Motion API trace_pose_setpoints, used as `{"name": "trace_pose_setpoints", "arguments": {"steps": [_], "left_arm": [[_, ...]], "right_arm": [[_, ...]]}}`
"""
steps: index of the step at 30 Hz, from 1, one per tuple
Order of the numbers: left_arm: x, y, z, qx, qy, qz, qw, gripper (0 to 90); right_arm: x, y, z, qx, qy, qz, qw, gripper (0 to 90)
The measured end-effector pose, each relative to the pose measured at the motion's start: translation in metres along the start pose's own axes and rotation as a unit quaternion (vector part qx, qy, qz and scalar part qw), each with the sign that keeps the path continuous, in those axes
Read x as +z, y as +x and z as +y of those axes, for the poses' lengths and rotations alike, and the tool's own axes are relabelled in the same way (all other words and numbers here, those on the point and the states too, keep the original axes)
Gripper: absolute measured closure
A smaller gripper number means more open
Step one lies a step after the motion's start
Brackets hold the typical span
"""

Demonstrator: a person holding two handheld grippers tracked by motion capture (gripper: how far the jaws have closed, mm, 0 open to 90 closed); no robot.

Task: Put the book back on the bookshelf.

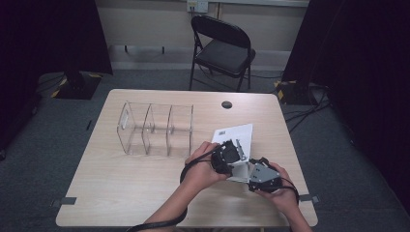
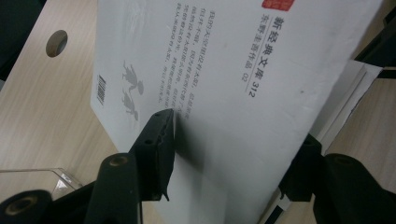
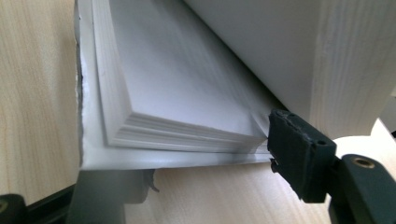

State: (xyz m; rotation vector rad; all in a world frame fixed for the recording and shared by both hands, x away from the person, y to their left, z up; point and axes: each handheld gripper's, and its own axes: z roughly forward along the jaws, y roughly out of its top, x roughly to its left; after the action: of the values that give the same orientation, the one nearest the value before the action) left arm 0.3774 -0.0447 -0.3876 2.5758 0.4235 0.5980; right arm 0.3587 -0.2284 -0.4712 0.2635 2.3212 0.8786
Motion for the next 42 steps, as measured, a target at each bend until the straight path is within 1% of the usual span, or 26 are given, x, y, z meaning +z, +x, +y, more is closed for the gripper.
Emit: {"name": "trace_pose_setpoints", "arguments": {"steps": [4, 8, 10, 11, 13, 14, 15, 16, 18, 19, 20, 21, 22, 23, 24, 25, 27, 30, 32, 33, 34, 35, 37, 39, 41, 42], "left_arm": [[0.000, -0.001, 0.001, -0.001, -0.001, -0.003, 1.0000, 45.5], [0.001, -0.001, 0.002, 0.001, 0.002, -0.005, 1.0000, 45.4], [0.001, -0.001, 0.002, 0.003, 0.003, -0.006, 1.0000, 45.4], [0.001, -0.001, 0.002, 0.003, 0.002, -0.006, 1.0000, 45.4], [0.000, -0.002, 0.002, 0.005, 0.002, -0.006, 1.0000, 45.2], [0.000, -0.002, 0.002, 0.009, 0.004, -0.007, 0.9999, 45.1], [-0.001, -0.002, 0.002, 0.010, 0.003, -0.007, 0.9999, 45.1], [-0.001, -0.002, 0.002, 0.005, -0.002, -0.005, 1.0000, 44.9], [-0.001, -0.001, 0.000, 0.006, -0.012, -0.011, 0.9999, 43.1], [0.000, -0.001, -0.001, 0.006, -0.021, -0.017, 0.9996, 41.1], [0.000, 0.000, -0.003, 0.000, -0.033, -0.026, 0.9991, 37.8], [-0.001, 0.000, -0.005, -0.006, -0.046, -0.023, 0.9986, 36.5], [-0.004, 0.003, -0.008, -0.014, -0.062, -0.032, 0.9975, 36.5], [-0.010, 0.007, -0.012, -0.030, -0.076, -0.047, 0.9955, 36.3], [-0.013, 0.011, -0.017, -0.049, -0.090, -0.061, 0.9929, 35.1], [-0.016, 0.013, -0.020, -0.056, -0.098, -0.067, 0.9914, 34.5], [-0.027, 0.018, -0.031, -0.062, -0.105, -0.061, 0.9906, 35.8], [-0.039, 0.025, -0.048, -0.085, -0.120, -0.059, 0.9874, 35.8], [-0.045, 0.029, -0.059, -0.095, -0.129, -0.056, 0.9855, 35.7], [-0.047, 0.030, -0.063, -0.099, -0.127, -0.057, 0.9853, 35.9], [-0.047, 0.031, -0.068, -0.101, -0.121, -0.056, 0.9858, 36.0], [-0.047, 0.031, -0.072, -0.105, -0.121, -0.055, 0.9856, 35.9], [-0.044, 0.030, -0.081, -0.117, -0.118, -0.063, 0.9840, 35.8], [-0.039, 0.029, -0.090, -0.122, -0.109, -0.064, 0.9845, 35.8], [-0.034, 0.027, -0.097, -0.134, -0.109, -0.072, 0.9824, 35.9], [-0.031, 0.026, -0.101, -0.136, -0.103, -0.074, 0.9824, 35.9]], "right_arm": [[0.001, 0.000, -0.002, 0.005, -0.001, 0.003, 1.0000, 35.2], [0.001, 0.000, -0.003, -0.003, 0.003, 0.005, 1.0000, 35.1], [0.001, 0.001, -0.003, -0.012, 0.003, 0.001, 0.9999, 34.7], [0.001, 0.001, -0.002, -0.028, 0.000, -0.004, 0.9996, 34.8], [0.000, 0.003, 0.001, -0.054, 0.004, -0.001, 0.9985, 35.4], [-0.001, 0.004, 0.002, -0.063, 0.002, 0.001, 0.9980, 39.2], [-0.001, 0.004, 0.003, -0.064, 0.000, 0.013, 0.9979, 41.0], [-0.002, 0.004, 0.005, -0.069, 0.001, 0.016, 0.9975, 42.4], [-0.003, 0.002, 0.007, -0.075, 0.004, 0.020, 0.9970, 45.2], [-0.004, 0.001, 0.009, -0.067, 0.005, 0.023, 0.9975, 46.4], [-0.006, -0.002, 0.011, -0.060, 0.003, 0.025, 0.9979, 47.6], [-0.008, -0.006, 0.014, -0.047, 0.001, 0.029, 0.9985, 48.9], [-0.008, -0.006, 0.014, -0.047, 0.001, 0.029, 0.9985, 48.9], [-0.009, -0.008, 0.016, -0.040, 0.002, 0.032, 0.9987, 49.5], [-0.010, -0.011, 0.018, -0.036, 0.003, 0.035, 0.9988, 50.1], [-0.010, -0.013, 0.019, -0.032, 0.005, 0.038, 0.9988, 50.5], [-0.012, -0.019, 0.022, -0.018, 0.007, 0.047, 0.9987, 50.6], [-0.015, -0.027, 0.027, -0.008, 0.012, 0.058, 0.9982, 51.5], [-0.017, -0.032, 0.029, -0.002, 0.015, 0.066, 0.9977, 51.7], [-0.017, -0.035, 0.029, 0.000, 0.016, 0.070, 0.9974, 51.8], [-0.017, -0.037, 0.030, 0.002, 0.015, 0.072, 0.9973, 51.8], [-0.018, -0.040, 0.030, 0.009, 0.012, 0.075, 0.9971, 52.0], [-0.019, -0.044, 0.030, 0.018, 0.011, 0.079, 0.9967, 52.7], [-0.021, -0.047, 0.031, 0.018, 0.014, 0.080, 0.9965, 53.1], [-0.021, -0.048, 0.032, 0.020, 0.015, 0.083, 0.9962, 53.1], [-0.021, -0.048, 0.032, 0.020, 0.015, 0.083, 0.9962, 53.1]]}}
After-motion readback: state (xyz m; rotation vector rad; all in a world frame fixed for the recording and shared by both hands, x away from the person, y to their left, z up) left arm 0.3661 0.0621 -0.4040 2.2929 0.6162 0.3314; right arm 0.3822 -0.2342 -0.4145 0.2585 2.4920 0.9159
